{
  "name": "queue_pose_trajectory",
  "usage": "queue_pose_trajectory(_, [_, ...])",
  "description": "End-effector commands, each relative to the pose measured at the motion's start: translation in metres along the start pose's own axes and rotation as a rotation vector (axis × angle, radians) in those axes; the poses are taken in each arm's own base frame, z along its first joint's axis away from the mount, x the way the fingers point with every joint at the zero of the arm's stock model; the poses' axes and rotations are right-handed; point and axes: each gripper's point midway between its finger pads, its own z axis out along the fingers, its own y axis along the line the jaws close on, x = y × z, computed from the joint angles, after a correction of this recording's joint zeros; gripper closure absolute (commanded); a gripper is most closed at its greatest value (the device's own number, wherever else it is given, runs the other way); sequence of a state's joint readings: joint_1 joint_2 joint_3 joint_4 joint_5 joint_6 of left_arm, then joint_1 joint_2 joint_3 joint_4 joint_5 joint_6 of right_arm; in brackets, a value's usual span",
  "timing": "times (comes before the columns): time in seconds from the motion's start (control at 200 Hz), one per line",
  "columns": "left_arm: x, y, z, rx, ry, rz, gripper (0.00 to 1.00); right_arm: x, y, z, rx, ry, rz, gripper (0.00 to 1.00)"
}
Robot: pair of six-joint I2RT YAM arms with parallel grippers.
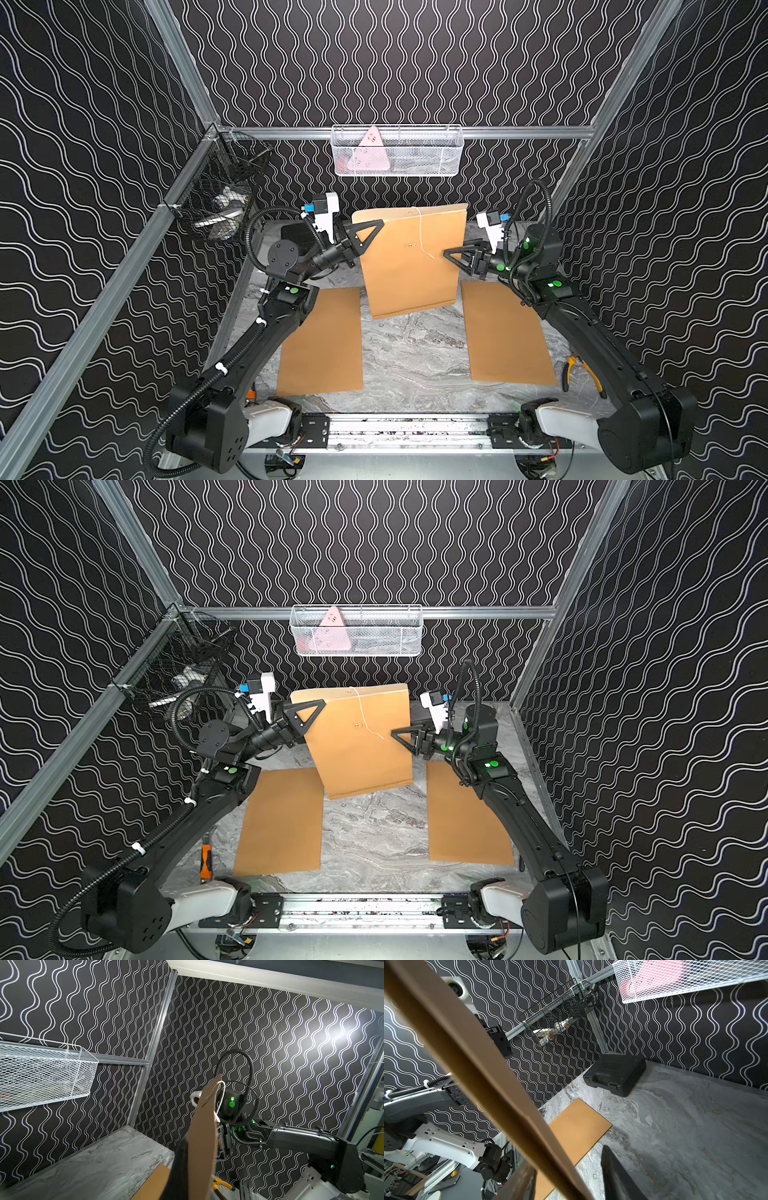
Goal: Open the file bag
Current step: Place the file bag at the center of the board.
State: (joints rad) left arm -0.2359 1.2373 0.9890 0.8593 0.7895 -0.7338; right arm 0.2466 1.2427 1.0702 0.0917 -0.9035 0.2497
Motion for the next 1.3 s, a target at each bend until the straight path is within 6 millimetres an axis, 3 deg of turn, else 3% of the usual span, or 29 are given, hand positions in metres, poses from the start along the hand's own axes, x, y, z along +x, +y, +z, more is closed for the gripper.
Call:
queue_pose_trajectory(0.0, [-0.012,-0.012,-0.001,0.033,-0.028,0.039,1.00,-0.007,0.004,0.001,-0.023,-0.016,-0.033,0.69])
queue_pose_trajectory(0.145, [-0.009,-0.007,-0.001,0.026,-0.028,0.029,1.00,-0.006,0.007,0.000,-0.032,-0.011,-0.028,0.91])
queue_pose_trajectory(0.315, [-0.004,0.005,-0.003,-0.004,-0.025,0.011,1.00,-0.004,0.014,-0.005,-0.037,-0.008,-0.019,1.00])
queue_pose_trajectory(0.43, [0.000,0.014,-0.007,-0.020,-0.031,-0.004,0.95,-0.001,0.015,-0.006,-0.030,-0.001,-0.003,1.00])
queue_pose_trajectory(0.681, [0.016,0.046,-0.023,-0.107,-0.028,-0.044,0.58,0.012,0.007,-0.007,0.014,0.032,0.102,1.00])
queue_pose_trajectory(0.966, [0.028,0.079,-0.047,-0.230,-0.047,-0.135,0.50,0.037,-0.006,-0.012,0.112,0.085,0.190,1.00])
queue_pose_trajectory(1.296, [0.046,0.088,-0.082,-0.495,0.075,-0.124,0.49,0.084,-0.031,-0.017,0.239,0.188,0.337,1.00])
